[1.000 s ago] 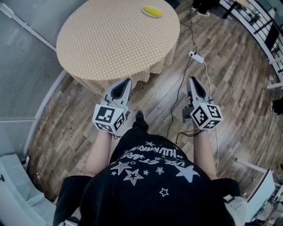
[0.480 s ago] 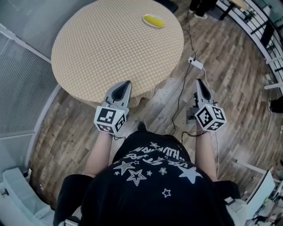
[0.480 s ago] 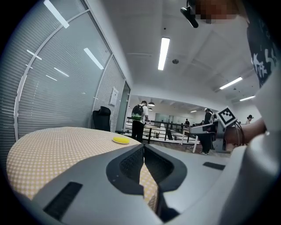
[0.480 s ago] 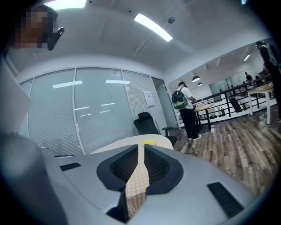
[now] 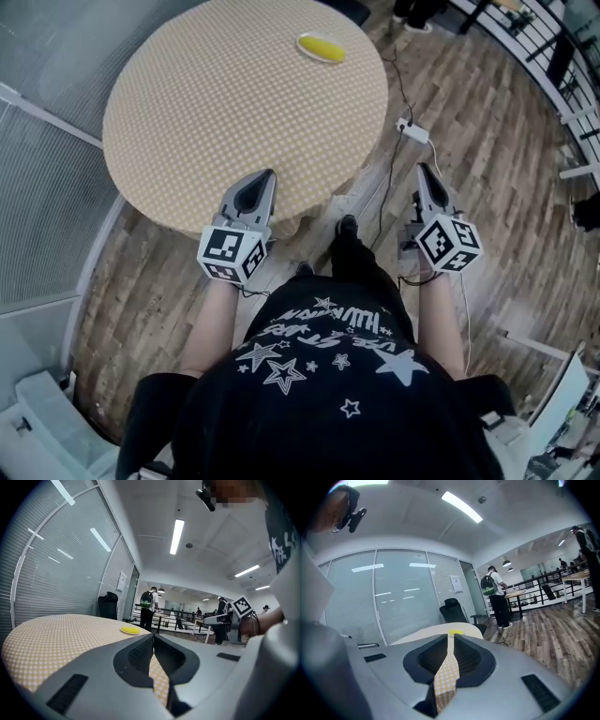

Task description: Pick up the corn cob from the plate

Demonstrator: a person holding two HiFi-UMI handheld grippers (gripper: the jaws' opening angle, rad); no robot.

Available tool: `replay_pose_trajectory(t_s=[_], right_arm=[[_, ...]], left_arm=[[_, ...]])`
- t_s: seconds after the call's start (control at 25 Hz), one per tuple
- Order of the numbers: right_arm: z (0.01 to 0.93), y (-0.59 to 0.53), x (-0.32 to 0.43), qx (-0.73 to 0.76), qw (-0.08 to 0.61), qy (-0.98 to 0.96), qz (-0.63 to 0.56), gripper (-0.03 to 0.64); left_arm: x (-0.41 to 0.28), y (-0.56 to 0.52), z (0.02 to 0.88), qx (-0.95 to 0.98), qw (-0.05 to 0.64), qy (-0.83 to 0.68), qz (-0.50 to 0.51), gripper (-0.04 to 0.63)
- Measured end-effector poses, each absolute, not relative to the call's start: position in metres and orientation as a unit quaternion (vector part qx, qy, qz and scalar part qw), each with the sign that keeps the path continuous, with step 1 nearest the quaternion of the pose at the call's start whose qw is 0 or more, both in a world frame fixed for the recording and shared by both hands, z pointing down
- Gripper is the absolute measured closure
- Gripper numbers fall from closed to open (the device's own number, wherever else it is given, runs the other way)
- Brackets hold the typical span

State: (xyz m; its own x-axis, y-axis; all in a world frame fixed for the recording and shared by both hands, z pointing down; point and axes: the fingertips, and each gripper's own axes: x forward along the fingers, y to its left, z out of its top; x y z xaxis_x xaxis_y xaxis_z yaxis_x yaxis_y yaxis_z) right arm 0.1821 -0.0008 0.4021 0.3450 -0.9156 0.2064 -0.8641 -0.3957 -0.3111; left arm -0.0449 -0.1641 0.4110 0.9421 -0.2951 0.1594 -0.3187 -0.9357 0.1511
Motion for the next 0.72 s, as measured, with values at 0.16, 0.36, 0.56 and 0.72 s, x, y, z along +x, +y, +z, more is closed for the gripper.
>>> replay_pose_trajectory(t_s=[0.16, 0.36, 0.56, 0.72], right_arm=[[0.403, -0.021, 0.188, -0.807, 0.065, 0.56, -0.174, 0.563], [0.405, -0.052, 0.202, -0.788, 0.062, 0.587, -0.171, 0.563], [0.409, -0.093, 0.228, -0.776, 0.077, 0.6, -0.18, 0.563], [0.415, -0.125, 0.247, -0.759, 0.095, 0.614, -0.195, 0.563]], left_arm=[[-0.045, -0.171, 0.415, 0.979, 0.09, -0.17, 0.072, 0.588], [-0.037, -0.185, 0.417, 0.974, 0.093, -0.194, 0.071, 0.588], [-0.027, -0.213, 0.42, 0.966, 0.098, -0.229, 0.074, 0.588], [-0.006, -0.228, 0.426, 0.964, 0.091, -0.233, 0.089, 0.588]])
